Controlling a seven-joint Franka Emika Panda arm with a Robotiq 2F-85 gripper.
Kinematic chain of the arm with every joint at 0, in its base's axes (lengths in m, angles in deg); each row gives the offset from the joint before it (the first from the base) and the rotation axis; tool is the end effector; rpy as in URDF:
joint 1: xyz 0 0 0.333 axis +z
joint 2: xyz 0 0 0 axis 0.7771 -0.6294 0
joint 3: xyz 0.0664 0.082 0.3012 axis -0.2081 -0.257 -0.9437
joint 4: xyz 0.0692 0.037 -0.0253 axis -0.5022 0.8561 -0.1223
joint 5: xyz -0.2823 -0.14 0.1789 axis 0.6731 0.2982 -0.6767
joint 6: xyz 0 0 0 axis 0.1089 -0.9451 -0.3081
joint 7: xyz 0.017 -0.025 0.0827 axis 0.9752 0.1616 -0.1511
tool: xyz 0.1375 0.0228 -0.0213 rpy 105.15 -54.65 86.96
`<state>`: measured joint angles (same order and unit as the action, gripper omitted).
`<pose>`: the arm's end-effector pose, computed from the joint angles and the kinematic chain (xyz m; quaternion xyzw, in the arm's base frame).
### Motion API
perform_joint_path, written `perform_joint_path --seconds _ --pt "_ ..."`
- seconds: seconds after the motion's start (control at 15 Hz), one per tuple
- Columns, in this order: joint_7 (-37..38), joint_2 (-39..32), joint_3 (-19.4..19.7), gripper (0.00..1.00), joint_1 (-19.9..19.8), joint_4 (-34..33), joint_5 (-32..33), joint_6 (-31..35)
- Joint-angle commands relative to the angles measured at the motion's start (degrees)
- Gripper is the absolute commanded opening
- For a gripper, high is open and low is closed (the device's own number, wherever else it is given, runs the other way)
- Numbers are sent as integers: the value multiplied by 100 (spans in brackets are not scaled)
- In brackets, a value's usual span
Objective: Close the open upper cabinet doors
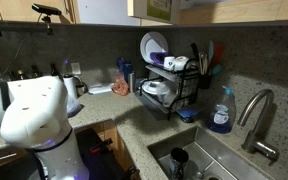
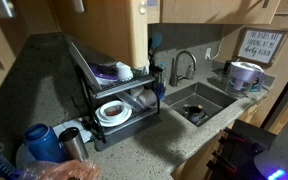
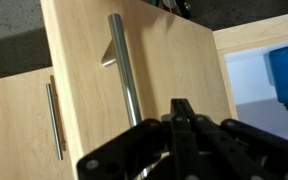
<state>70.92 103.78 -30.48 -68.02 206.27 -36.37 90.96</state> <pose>0.1169 0.0333 0.7387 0.7924 -0.2010 0.5750 0.0332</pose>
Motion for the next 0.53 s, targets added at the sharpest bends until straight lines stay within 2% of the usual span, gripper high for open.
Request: perform_joint_path --seconds 0.0,0.47 --pt "149 0 68 0 -148 120 195 189" --pt "155 -5 191 0 -327 252 389 271"
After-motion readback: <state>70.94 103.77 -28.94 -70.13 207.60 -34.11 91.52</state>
